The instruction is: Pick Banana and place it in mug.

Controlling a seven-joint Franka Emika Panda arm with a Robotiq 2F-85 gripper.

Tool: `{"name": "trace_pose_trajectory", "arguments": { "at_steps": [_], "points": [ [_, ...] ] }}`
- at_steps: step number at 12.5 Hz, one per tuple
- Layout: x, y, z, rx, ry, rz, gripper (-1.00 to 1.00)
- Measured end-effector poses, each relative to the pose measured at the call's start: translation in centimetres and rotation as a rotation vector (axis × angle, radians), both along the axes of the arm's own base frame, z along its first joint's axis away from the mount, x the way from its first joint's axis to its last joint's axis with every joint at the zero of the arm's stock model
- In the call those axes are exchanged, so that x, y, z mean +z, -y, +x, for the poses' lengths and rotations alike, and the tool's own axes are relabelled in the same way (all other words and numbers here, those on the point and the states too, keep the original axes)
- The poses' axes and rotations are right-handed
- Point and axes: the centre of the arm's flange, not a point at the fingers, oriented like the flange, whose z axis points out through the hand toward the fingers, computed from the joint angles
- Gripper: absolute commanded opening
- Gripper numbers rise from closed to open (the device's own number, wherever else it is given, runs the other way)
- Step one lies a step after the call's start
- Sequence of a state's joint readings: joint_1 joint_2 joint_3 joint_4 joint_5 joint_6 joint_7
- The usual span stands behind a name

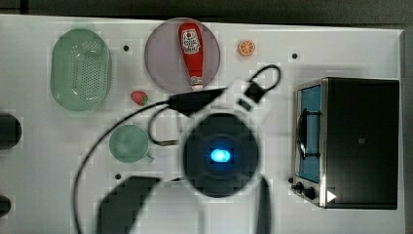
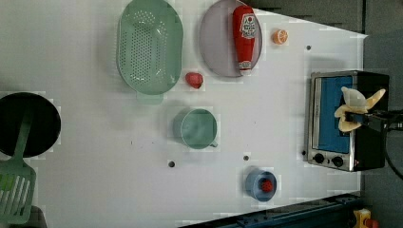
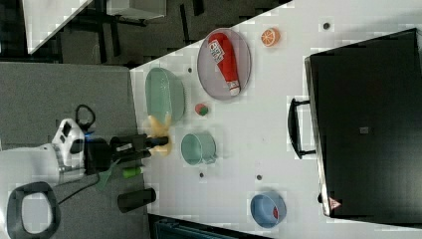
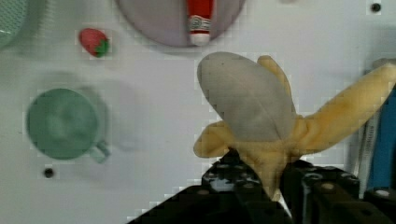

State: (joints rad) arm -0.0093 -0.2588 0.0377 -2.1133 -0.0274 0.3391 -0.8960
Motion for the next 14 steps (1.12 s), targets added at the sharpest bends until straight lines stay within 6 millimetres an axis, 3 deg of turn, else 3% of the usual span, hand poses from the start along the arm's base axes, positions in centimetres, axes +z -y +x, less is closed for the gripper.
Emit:
{"name": "trace_pose_trajectory", "arguments": {
  "at_steps": [3, 5, 7, 11, 14],
  "points": [
    [-2.6, -5.9, -0.2, -0.031, -0.050, -0.032, -0.57],
    [-4.9, -13.3, -1.2, -0.096, -0.081, -0.026, -0.57],
    [-7.2, -17.7, -2.5, -0.188, -0.107, 0.022, -0.56],
    [-11.0, -22.4, -3.3, -0.275, -0.040, 0.038, -0.57],
    [-15.0, -23.3, -1.8, -0.341, -0.024, 0.094, -0.56]
  ]
}}
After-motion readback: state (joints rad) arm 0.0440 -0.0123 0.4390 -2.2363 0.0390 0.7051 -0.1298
